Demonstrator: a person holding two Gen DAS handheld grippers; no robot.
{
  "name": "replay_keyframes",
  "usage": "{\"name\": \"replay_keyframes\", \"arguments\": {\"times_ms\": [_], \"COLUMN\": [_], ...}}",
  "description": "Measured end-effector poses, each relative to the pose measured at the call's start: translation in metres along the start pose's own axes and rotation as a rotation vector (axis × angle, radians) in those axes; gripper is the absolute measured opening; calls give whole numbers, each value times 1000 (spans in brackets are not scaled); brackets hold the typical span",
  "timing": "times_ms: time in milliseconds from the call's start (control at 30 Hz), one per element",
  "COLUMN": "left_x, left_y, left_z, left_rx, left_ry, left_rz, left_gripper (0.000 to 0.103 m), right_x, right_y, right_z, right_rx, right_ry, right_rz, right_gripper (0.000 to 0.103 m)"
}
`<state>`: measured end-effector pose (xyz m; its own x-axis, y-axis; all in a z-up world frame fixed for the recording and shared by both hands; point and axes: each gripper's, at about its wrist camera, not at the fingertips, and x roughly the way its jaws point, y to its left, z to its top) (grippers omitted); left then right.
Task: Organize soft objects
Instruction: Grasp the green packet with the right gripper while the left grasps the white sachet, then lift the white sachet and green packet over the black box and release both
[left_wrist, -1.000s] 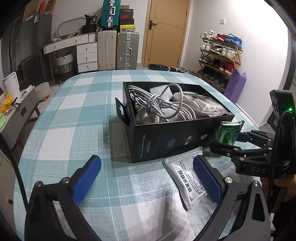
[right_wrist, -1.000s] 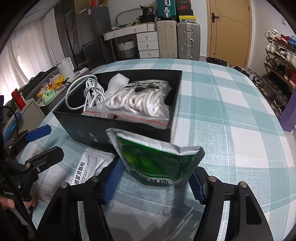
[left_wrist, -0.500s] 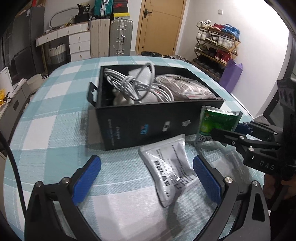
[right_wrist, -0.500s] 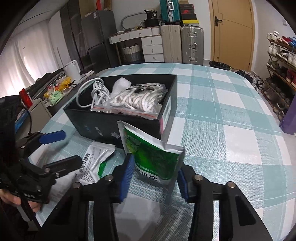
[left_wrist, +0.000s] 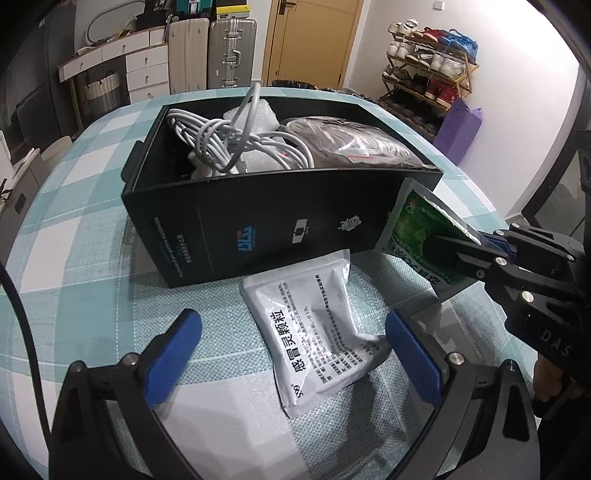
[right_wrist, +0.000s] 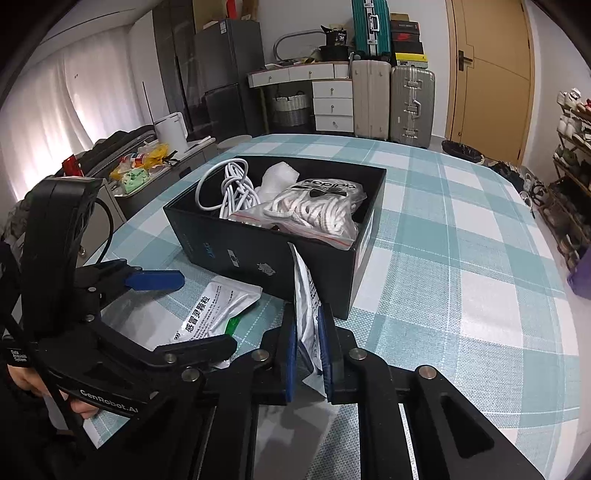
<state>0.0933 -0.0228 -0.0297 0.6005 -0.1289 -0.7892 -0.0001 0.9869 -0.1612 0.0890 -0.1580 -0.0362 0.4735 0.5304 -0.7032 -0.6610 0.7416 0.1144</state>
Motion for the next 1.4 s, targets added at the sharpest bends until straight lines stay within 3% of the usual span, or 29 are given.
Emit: {"name": "replay_keyframes", "arguments": {"times_ms": [200,300,433,667,1267,1400], "left_x": [0,-2,-6,-10,-57,-66], "left_y": [-2,0,3,2,12,17], "left_z": [0,-1,-2,-5,0,3], "left_rx": [3,5,17,33,24,19], "left_ry": [-9,-20,-32,-32,-160,-187], "left_rz": [10,11,-4,-34,-64,-59], "left_gripper": [94,80,44,36,35,35], "right_x": [4,6,8,6,-20,-29], "right_y": [-2,-2,0,4,15,16], "right_z": [-1,-2,-4,-5,4,6], "right_rx": [8,3,-10,-36,-59,-31], "right_ry": [19,27,32,24,-49,-69], "right_rz": [6,10,11,2,50,96], "right_gripper": [11,11,11,11,7,7]}}
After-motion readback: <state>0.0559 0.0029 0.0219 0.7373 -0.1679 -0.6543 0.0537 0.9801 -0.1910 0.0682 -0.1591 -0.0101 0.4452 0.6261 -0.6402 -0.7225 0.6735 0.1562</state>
